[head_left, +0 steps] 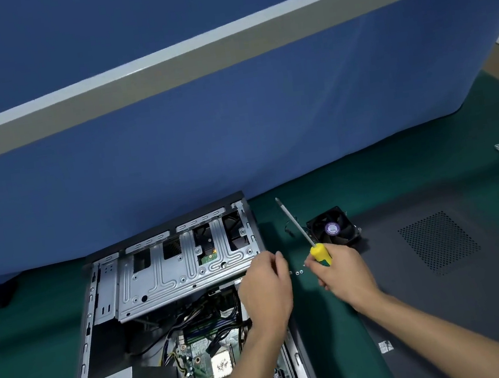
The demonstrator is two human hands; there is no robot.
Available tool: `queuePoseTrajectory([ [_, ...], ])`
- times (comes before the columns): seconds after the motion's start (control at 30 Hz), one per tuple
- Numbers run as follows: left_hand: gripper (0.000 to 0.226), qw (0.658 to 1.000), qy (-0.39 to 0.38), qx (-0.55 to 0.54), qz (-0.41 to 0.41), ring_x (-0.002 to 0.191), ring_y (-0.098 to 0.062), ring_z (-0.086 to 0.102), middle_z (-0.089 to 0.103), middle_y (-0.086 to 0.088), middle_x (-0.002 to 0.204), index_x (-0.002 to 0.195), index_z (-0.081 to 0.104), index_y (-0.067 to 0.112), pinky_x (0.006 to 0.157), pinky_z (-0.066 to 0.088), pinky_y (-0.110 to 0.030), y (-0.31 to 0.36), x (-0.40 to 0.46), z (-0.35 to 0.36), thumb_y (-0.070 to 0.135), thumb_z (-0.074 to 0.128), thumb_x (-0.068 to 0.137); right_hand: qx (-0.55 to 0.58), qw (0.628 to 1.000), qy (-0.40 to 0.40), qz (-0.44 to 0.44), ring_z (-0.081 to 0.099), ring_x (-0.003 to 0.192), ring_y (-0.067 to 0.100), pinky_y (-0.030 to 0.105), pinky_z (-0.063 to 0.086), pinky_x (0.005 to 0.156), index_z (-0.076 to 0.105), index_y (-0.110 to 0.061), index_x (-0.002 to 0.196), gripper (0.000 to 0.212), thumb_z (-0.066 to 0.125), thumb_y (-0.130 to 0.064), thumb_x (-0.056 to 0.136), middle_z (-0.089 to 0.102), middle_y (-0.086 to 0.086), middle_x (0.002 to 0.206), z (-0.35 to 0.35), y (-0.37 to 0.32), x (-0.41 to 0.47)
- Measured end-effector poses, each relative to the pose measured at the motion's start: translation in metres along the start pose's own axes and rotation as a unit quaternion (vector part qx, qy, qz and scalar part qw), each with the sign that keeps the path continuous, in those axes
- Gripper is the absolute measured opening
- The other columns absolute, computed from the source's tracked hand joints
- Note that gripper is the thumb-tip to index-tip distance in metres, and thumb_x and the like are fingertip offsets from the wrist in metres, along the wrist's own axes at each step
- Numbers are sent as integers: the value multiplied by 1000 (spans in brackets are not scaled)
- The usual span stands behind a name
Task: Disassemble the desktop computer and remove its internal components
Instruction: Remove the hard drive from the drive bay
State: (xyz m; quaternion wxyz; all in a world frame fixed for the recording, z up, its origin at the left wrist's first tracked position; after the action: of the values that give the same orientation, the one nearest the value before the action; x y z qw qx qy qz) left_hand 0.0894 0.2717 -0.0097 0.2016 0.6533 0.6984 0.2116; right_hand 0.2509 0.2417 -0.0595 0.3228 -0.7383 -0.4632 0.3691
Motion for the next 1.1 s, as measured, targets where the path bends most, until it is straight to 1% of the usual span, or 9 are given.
queuePoseTrajectory([
  [0.13, 37, 996, 70, 18, 55, 41, -16, 28, 34, 6, 49, 61, 34, 19, 47, 24, -24, 8, 0, -2, 22, 59, 87, -56, 997, 16, 53, 61, 55, 18, 32, 49, 57, 61, -15, 73, 19, 60, -27, 88, 62, -1, 54, 13, 41, 5],
  [0.27, 41, 993, 81, 35, 77, 39, -14, 25, 31, 7, 49, 59, 32, 21, 43, 24, -22, 11, 1, -1, 17, 66, 81, -120, 988, 26, 97, 63, 75, 28, 33, 47, 64, 61, -15, 82, 20, 56, -32, 91, 67, 5, 74, 33, 65, 12],
  [0.4, 39, 994, 78, 41, 71, 40, -16, 27, 37, 5, 47, 57, 34, 20, 44, 23, -22, 5, 4, 5, 19, 65, 81, -185, 979, 39, 71, 62, 87, 33, 34, 41, 66, 60, -13, 98, 19, 55, -30, 92, 68, 10, 90, 48, 66, 23],
  [0.7, 37, 991, 92, 37, 88, 41, -14, 22, 27, 7, 50, 57, 28, 21, 41, 12, -17, 5, 6, 5, 24, 56, 80, -237, 968, 31, 78, 62, 84, 32, 31, 34, 62, 57, -14, 97, 20, 55, -33, 92, 68, 9, 89, 63, 75, 43],
  [0.83, 37, 992, 84, 39, 87, 40, -14, 22, 27, 9, 49, 56, 28, 21, 44, 10, -12, 8, 6, 5, 23, 56, 79, -164, 983, 8, 84, 61, 82, 35, 34, 39, 63, 55, -14, 92, 20, 53, -34, 92, 66, 9, 84, 57, 74, 35],
  [0.9, 39, 993, 78, 35, 81, 40, -14, 22, 28, 9, 48, 55, 28, 21, 44, 11, -12, 6, 6, 6, 21, 59, 80, -127, 985, -16, 114, 60, 78, 36, 34, 43, 64, 56, -14, 86, 20, 51, -33, 90, 63, 9, 79, 52, 82, 23],
  [0.97, 44, 994, 73, 32, 73, 40, -15, 23, 28, 9, 47, 55, 29, 21, 44, 10, -11, 5, 6, 7, 17, 65, 80, -155, 976, -57, 145, 56, 72, 35, 33, 41, 62, 55, -12, 72, 28, 48, -34, 88, 61, 10, 72, 50, 93, 9],
  [1.03, 46, 995, 66, 30, 65, 40, -15, 24, 29, 9, 47, 55, 30, 21, 44, 10, -12, 3, 6, 9, 14, 68, 79, -212, 961, -87, 155, 49, 63, 29, 29, 37, 59, 47, -13, 61, 36, 46, -36, 89, 52, 4, 61, 47, 99, 0],
  [1.1, 45, 996, 62, 25, 63, 40, -15, 25, 29, 8, 46, 54, 31, 20, 44, 10, -14, 3, 5, 9, 14, 67, 80, -258, 950, -101, 147, 47, 63, 26, 28, 35, 59, 46, -12, 63, 38, 46, -37, 90, 49, 0, 63, 45, 101, -1],
])
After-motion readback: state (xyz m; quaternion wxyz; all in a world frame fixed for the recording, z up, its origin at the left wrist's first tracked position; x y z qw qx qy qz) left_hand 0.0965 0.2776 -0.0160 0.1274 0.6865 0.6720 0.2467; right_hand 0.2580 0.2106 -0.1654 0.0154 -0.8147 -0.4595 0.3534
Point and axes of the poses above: each hand's wrist, its own x-axis towards the middle knuckle, its own z-axis out of the palm, y = z × x, the point moved 9 cm from there along x, towards the middle knuckle
